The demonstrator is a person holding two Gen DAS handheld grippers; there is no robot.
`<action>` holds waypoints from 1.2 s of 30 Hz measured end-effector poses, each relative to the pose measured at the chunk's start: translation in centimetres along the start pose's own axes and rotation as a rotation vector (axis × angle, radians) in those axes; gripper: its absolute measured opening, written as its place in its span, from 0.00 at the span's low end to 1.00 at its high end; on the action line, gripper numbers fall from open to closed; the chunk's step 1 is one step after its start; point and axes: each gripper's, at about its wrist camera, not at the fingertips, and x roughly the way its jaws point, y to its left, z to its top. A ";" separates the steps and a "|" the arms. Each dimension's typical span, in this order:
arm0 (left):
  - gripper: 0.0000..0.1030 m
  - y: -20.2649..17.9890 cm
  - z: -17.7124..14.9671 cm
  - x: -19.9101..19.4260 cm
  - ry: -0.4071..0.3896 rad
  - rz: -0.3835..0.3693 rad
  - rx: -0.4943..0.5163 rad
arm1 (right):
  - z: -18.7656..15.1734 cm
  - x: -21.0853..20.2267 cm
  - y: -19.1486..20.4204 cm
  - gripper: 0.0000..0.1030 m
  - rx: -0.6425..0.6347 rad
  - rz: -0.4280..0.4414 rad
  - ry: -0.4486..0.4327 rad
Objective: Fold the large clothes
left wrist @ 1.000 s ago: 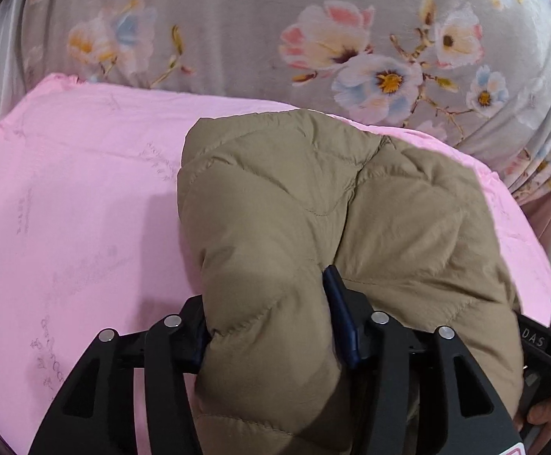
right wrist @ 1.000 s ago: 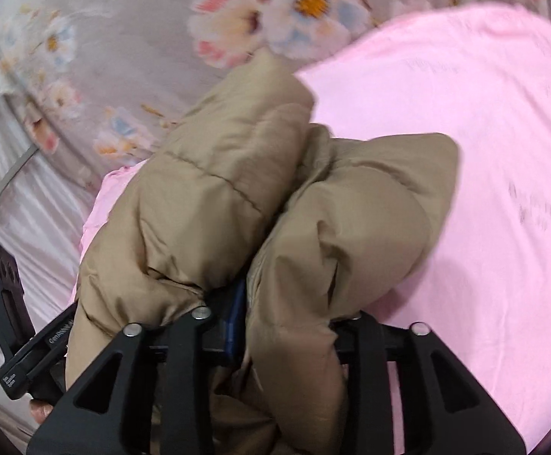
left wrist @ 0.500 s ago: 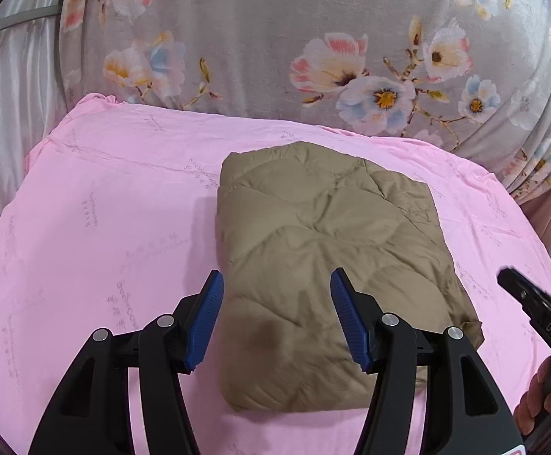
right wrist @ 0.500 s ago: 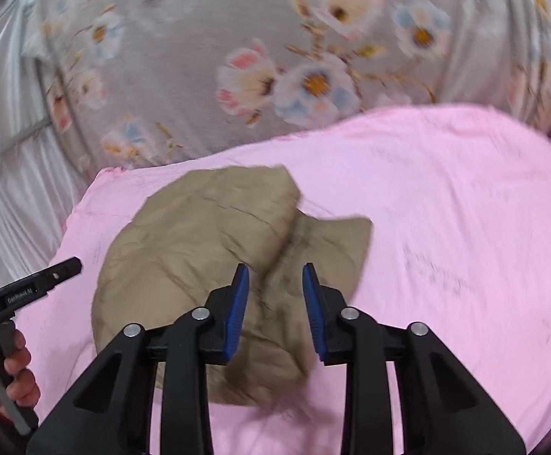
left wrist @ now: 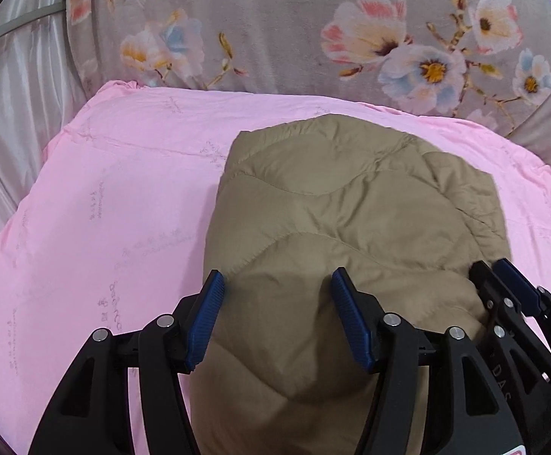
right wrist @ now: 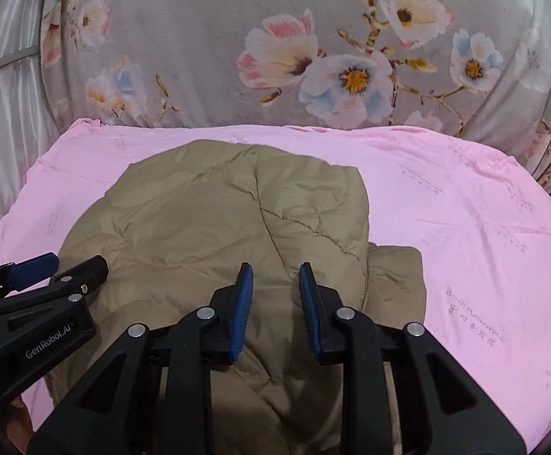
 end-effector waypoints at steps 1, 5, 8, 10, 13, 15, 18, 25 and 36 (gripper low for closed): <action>0.64 -0.1 -0.1 0.4 -0.010 0.012 0.011 | -0.3 0.4 -0.1 0.24 0.010 0.001 0.002; 0.72 -0.1 -0.8 2.2 -0.028 0.023 0.028 | -1.2 1.9 -0.2 0.24 0.034 -0.001 0.007; 0.78 0.6 -0.9 3.5 -0.021 -0.002 0.004 | -1.8 2.8 -0.4 0.24 0.052 0.007 0.006; 0.79 0.9 -0.8 4.2 -0.018 -0.018 -0.007 | -2.1 3.3 -0.4 0.24 0.060 0.006 -0.001; 0.79 0.7 -0.8 4.8 -0.030 -0.014 0.001 | -2.4 3.7 -0.2 0.24 0.060 -0.010 -0.017; 0.79 0.4 -0.8 5.2 -0.041 -0.006 0.012 | -2.5 4.0 -0.1 0.24 0.065 -0.017 -0.023; 0.79 0.2 -0.5 5.9 -0.051 -0.005 0.021 | -2.5 4.5 -0.2 0.24 0.084 -0.014 -0.022; 0.79 0.1 0.0 7.3 -0.073 -0.013 0.034 | -2.1 5.6 -0.4 0.24 0.124 -0.004 -0.010; 0.79 0.1 0.0 7.7 -0.093 -0.029 0.035 | -1.7 5.7 -0.5 0.24 0.113 -0.005 0.007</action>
